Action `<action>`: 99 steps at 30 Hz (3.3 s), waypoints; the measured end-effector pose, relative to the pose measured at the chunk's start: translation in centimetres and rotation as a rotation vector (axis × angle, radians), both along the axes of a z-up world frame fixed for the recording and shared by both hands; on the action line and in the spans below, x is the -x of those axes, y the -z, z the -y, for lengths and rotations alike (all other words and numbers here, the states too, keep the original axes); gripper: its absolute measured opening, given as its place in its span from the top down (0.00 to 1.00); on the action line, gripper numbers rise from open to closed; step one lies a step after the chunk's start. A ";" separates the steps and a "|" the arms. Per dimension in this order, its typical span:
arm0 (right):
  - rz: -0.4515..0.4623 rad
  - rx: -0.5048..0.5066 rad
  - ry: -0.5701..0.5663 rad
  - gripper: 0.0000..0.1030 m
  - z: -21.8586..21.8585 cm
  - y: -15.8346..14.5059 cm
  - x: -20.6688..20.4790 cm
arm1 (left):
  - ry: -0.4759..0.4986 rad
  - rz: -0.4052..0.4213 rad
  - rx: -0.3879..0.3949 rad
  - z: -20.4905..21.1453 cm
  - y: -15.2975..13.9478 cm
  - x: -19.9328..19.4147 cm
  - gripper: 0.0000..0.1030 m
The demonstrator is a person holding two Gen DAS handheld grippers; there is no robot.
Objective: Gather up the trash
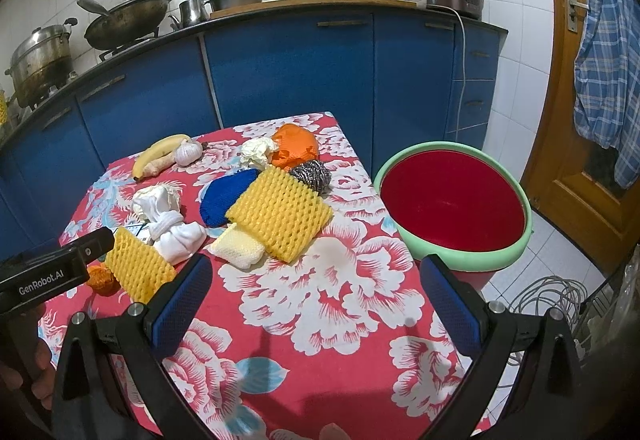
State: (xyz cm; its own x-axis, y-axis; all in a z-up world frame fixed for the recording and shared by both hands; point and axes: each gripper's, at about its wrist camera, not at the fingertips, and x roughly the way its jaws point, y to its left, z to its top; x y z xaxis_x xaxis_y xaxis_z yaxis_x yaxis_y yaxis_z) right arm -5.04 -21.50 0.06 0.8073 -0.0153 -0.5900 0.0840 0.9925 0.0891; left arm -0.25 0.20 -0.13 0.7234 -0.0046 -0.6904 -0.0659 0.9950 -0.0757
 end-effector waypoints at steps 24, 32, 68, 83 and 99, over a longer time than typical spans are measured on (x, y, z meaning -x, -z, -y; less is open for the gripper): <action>-0.006 0.008 -0.005 0.01 -0.2 0.0 0.0 | 0.000 0.000 -0.001 -0.1 0.1 0.0 0.00; -0.006 0.009 -0.005 0.01 -0.2 0.0 0.0 | 0.000 0.000 0.001 -0.1 0.0 0.0 0.00; -0.073 0.017 -0.080 0.01 -0.6 1.3 -6.1 | -0.012 -0.088 0.002 -0.9 1.9 -3.1 0.00; -0.163 -0.020 -0.101 0.12 -0.3 4.0 -10.3 | 0.064 -0.142 0.007 0.6 3.8 -3.5 0.04; -0.177 -0.080 -0.214 0.70 -1.2 4.4 -10.3 | 0.137 -0.184 0.051 1.6 4.6 -3.5 0.69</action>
State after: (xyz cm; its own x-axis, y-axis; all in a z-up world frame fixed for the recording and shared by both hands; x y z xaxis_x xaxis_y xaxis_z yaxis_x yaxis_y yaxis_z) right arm 5.25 -20.34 -4.35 0.6711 0.1967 -0.7148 -0.1052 0.9797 0.1708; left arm 3.25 -1.36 -4.73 0.5759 -0.1318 -0.8068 0.0518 0.9908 -0.1249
